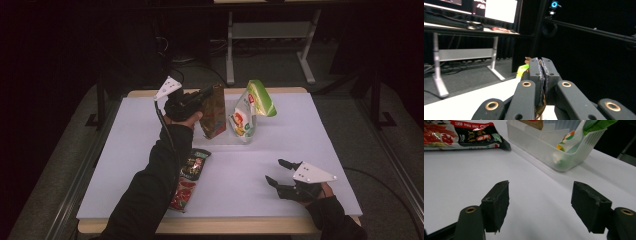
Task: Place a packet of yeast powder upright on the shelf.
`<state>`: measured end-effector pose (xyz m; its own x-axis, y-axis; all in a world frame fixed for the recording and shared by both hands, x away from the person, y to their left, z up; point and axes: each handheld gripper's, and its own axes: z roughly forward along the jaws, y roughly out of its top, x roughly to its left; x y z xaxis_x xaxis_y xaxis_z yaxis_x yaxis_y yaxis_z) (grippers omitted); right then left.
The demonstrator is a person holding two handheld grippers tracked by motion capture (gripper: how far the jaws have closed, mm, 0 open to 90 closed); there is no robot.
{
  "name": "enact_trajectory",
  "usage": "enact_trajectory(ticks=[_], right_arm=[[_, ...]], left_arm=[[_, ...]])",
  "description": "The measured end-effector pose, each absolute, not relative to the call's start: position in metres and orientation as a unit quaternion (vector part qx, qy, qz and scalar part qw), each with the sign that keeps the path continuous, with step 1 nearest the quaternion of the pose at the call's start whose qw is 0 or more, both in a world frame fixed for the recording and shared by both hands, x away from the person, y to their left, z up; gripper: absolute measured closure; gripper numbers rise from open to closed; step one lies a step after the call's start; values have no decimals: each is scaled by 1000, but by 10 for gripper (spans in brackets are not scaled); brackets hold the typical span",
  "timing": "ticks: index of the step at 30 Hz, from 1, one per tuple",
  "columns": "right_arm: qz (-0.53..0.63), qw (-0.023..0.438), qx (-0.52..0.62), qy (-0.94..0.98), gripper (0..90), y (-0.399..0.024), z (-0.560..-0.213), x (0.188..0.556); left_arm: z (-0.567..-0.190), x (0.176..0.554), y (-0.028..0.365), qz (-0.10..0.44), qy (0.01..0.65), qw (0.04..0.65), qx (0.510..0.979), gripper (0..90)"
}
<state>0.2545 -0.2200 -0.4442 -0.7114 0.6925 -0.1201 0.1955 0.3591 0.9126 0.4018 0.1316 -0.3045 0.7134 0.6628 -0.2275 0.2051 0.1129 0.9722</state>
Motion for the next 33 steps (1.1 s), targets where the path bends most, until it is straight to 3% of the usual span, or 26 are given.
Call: enact_trajectory(ticks=[20, 33], right_arm=[[496, 248, 277, 785, 301, -218, -445, 254], [497, 245, 275, 786, 304, -217, -445, 254]], left_arm=[[-321, 445, 96, 245, 419, 616, 621, 880], [-351, 448, 85, 221, 417, 602, 644, 866]])
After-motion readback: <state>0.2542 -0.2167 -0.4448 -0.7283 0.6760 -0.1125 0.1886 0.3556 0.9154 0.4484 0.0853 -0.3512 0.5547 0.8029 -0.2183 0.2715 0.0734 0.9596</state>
